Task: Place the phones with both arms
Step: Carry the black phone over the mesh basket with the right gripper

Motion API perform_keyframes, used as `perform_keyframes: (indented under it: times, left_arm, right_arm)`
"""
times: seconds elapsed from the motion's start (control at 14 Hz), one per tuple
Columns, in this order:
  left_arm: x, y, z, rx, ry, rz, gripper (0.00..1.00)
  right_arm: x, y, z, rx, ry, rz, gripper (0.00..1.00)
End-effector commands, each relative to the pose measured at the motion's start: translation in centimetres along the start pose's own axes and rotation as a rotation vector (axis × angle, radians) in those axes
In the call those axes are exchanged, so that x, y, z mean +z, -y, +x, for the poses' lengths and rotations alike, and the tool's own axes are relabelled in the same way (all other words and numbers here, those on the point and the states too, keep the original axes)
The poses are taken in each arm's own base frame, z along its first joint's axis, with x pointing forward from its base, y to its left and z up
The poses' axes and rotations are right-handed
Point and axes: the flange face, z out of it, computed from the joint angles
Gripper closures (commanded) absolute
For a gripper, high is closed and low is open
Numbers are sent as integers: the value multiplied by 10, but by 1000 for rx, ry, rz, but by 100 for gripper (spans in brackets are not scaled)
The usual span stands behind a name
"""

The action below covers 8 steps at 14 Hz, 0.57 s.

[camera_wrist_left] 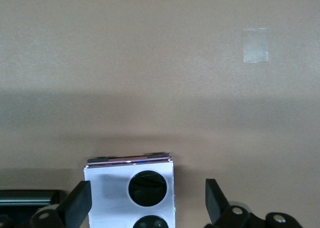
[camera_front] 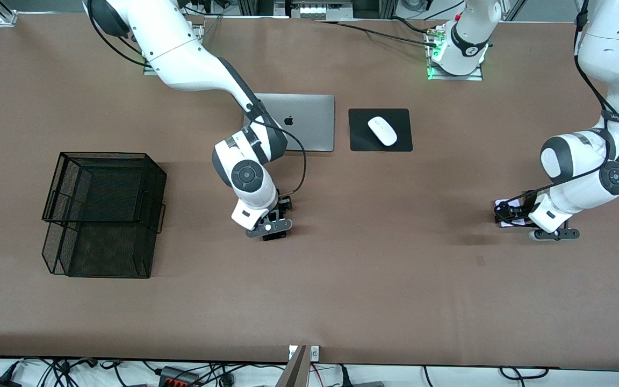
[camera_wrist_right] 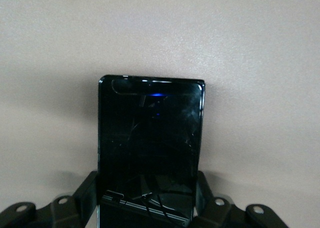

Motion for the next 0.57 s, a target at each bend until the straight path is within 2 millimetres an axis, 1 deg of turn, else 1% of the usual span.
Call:
perform_keyframes:
  times: [0.0,0.07,0.14,0.21,0.29,0.36,0.5]
  left_arm:
    - [-6,10,2,-2,0,8,0]
    - [-5,12,1,-21,1,7,0]
    - [-1,12,0,-53,7,5,0]
    - [3,14,-1,-90,14,8,0]
    - [6,14,-2,-94,19,8,0]
    - [10,15,-2,-94,24,9,0]
    - [12,15,-4,-94,29,10,0]
  right_arm:
    - [-21,-6,9,22,-19,14,67]
    - [-27,-7,10,24,-22,13,67]
    - [-43,-15,14,36,-33,10,69]
    - [-63,-43,22,65,-34,-5,69]
    - [-79,-64,27,94,-26,-11,69]
    - [-103,-89,32,119,-28,-14,69]
    - [-141,-140,34,189,-12,-17,69]
